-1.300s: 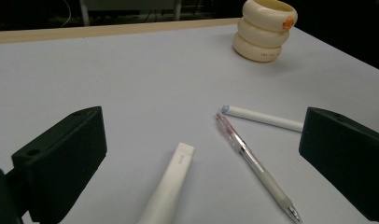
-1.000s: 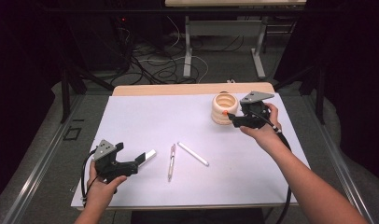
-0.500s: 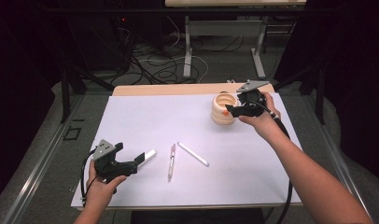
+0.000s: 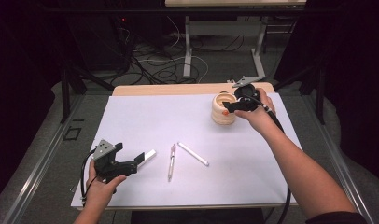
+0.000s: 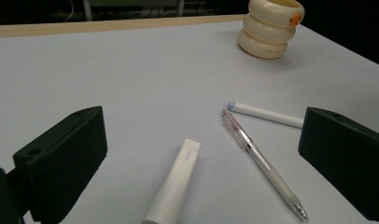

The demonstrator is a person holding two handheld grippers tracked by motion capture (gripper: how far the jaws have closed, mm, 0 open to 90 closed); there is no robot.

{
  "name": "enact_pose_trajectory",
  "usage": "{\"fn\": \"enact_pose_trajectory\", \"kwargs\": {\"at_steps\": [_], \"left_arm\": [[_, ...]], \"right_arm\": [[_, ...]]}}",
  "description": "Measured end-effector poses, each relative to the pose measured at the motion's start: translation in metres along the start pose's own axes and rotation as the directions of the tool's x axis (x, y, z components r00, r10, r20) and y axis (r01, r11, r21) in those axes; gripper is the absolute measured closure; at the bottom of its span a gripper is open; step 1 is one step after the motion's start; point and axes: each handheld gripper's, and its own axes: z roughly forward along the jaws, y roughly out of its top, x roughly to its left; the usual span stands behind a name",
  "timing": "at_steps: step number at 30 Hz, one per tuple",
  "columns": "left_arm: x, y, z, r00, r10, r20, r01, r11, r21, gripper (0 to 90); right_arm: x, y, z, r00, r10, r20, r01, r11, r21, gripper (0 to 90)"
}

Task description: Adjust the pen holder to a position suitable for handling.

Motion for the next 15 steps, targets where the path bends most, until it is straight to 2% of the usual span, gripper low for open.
{"fn": "enact_pose_trajectory", "kwargs": {"at_steps": [4, 8, 15], "left_arm": [[0.001, 0.0, 0.0, 1.0, 0.001, -0.002, -0.001, 1.0, 0.005, 1.3], [0.002, 0.0, 0.0, 1.0, 0.0, -0.002, 0.0, 1.0, 0.005, 1.4], [0.002, -0.001, 0.001, 1.0, -0.001, -0.004, 0.001, 0.9999, 0.011, 1.5]], "right_arm": [[-0.001, -0.002, 0.01, 0.9991, 0.03, -0.03, -0.029, 0.999, 0.017, 33.7], [-0.003, -0.005, 0.02, 0.9981, 0.041, -0.047, -0.038, 0.998, 0.052, 36.0], [-0.002, -0.006, 0.034, 0.9967, 0.031, -0.075, -0.025, 0.996, 0.08, 41.3]]}}
